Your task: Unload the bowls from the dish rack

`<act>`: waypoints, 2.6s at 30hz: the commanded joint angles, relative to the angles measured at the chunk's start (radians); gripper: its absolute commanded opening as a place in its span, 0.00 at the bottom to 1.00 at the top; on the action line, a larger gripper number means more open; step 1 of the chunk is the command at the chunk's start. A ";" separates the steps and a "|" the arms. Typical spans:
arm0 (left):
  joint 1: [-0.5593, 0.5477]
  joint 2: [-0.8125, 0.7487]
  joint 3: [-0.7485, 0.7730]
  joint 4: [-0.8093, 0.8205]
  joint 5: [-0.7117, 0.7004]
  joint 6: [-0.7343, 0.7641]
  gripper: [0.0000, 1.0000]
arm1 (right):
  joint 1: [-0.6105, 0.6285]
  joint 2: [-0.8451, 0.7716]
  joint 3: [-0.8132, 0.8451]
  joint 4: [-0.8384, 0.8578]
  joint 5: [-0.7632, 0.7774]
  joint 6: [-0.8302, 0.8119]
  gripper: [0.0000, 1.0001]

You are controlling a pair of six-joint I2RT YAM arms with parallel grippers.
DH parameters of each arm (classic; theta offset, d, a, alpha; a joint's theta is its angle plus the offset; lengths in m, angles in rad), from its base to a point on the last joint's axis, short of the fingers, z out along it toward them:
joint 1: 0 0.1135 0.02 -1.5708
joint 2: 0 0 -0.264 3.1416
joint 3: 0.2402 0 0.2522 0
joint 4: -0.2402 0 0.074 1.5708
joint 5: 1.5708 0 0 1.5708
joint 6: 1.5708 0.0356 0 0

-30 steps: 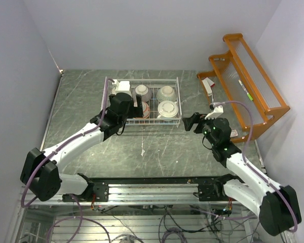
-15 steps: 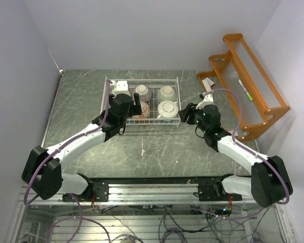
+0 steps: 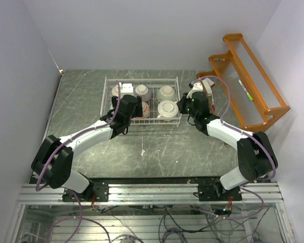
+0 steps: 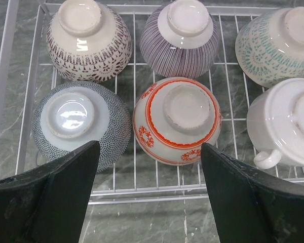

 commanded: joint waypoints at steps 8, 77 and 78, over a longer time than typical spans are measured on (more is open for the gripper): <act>-0.003 -0.034 0.015 0.013 -0.039 0.011 0.92 | 0.112 0.127 0.088 0.012 0.059 0.005 0.00; 0.026 0.281 -0.026 0.510 0.001 0.211 0.99 | 0.152 -0.473 -0.283 -0.149 0.168 0.067 0.62; 0.027 0.282 -0.024 0.505 0.002 0.209 0.99 | 0.153 -0.474 -0.283 -0.148 0.166 0.069 0.62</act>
